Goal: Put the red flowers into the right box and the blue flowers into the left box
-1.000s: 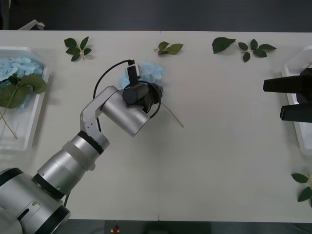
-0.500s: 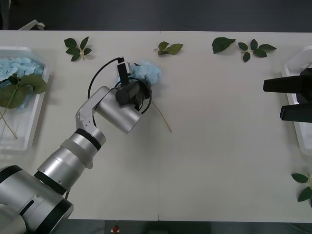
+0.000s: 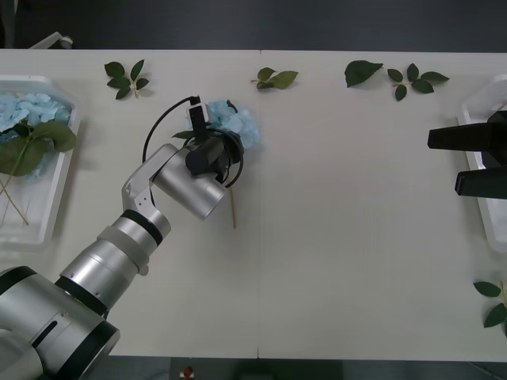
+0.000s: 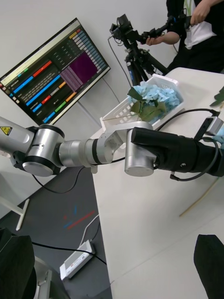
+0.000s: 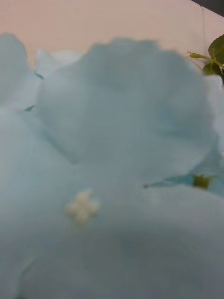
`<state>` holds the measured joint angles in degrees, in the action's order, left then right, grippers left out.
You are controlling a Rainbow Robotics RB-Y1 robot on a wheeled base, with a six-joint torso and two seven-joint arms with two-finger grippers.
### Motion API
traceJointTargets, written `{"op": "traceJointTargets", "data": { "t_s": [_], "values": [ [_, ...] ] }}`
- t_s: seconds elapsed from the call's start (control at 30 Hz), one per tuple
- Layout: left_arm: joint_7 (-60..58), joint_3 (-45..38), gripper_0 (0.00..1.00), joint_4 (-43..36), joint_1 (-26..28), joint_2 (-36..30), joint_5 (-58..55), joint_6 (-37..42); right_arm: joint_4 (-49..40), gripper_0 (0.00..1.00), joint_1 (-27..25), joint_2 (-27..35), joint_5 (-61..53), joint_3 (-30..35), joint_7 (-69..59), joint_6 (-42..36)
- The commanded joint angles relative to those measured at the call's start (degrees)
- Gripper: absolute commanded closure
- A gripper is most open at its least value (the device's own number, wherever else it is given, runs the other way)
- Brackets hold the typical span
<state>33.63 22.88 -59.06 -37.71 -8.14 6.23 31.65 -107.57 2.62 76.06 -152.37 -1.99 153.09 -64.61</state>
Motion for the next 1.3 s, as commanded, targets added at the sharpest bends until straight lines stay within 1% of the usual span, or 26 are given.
{"op": "traceJointTargets", "data": {
  "t_s": [0.03, 0.13, 0.17, 0.2, 0.3, 0.5, 0.57, 0.63, 0.73, 0.83, 0.97, 1.03, 1.1, 1.2, 1.3],
  "values": [
    [0.12, 2.69, 1.00, -7.03, 0.53, -3.11, -4.47, 2.98, -0.27, 0.00, 0.10, 1.37, -0.56, 0.41, 1.91, -0.43],
    [0.64, 4.27, 1.00, -16.88, 3.61, -6.81, -8.96, 9.40, -0.27, 0.00, 0.10, 1.37, -0.56, 0.41, 1.91, -0.43],
    [1.08, 4.36, 1.00, -20.83, 4.93, -8.12, -10.80, 11.86, -0.27, 0.00, 0.10, 1.37, -0.56, 0.41, 1.91, -0.43],
    [1.70, 4.36, 1.00, -22.94, 5.63, -8.74, -11.68, 13.26, -0.27, 0.00, 0.10, 1.37, -0.56, 0.41, 1.91, -0.43],
    [5.21, 3.40, 1.00, -34.28, 9.93, -12.52, -16.25, 20.21, -0.27, 0.00, 0.10, 1.37, -0.56, 0.41, 1.91, -0.43],
    [10.14, -0.82, 1.00, -48.78, 16.44, -16.74, -23.28, 29.17, -0.27, 0.00, 0.10, 1.37, -0.56, 0.41, 1.91, -0.43],
    [11.72, -2.41, 1.00, -53.09, 17.49, -18.06, -25.48, 32.60, -0.27, 0.00, 0.10, 1.37, -0.56, 0.41, 1.91, -0.43],
    [14.62, -5.48, 1.00, -58.54, 18.11, -19.55, -28.47, 38.49, -0.27, 0.00, 0.10, 1.37, -0.56, 0.41, 1.91, -0.43],
    [19.45, -10.23, 1.00, -64.42, 18.02, -21.57, -31.98, 45.70, -0.27, 0.00, 0.10, 1.37, -0.56, 0.41, 1.91, -0.43],
    [24.99, -15.85, 1.00, -68.29, 18.11, -24.12, -35.85, 49.91, -0.27, 0.00, 0.10, 1.37, -0.56, 0.41, 1.91, -0.43],
    [31.93, -23.32, 1.00, -69.70, 18.11, -28.87, -41.30, 50.88, -0.27, 0.00, 0.10, 1.37, -0.56, 0.41, 1.91, -0.43],
    [35.27, -27.63, 1.00, -69.70, 19.08, -32.03, -43.32, 50.35, -0.27, 0.00, 0.10, 1.37, -0.56, 0.41, 1.91, -0.43],
    [39.05, -31.76, 1.00, -69.61, 21.01, -35.11, -45.08, 49.12, -0.27, 0.00, 0.10, 1.37, -0.56, 0.41, 1.91, -0.43],
    [46.17, -38.09, 1.00, -69.17, 25.58, -39.06, -44.46, 45.87, -0.27, 0.00, 0.10, 1.37, -0.56, 0.41, 1.91, -0.43],
    [50.48, -43.98, 1.00, -66.45, 29.36, -41.52, -45.78, 41.92, -0.27, 0.00, 0.10, 1.37, -0.56, 0.41, 1.91, -0.43]
  ]
}}
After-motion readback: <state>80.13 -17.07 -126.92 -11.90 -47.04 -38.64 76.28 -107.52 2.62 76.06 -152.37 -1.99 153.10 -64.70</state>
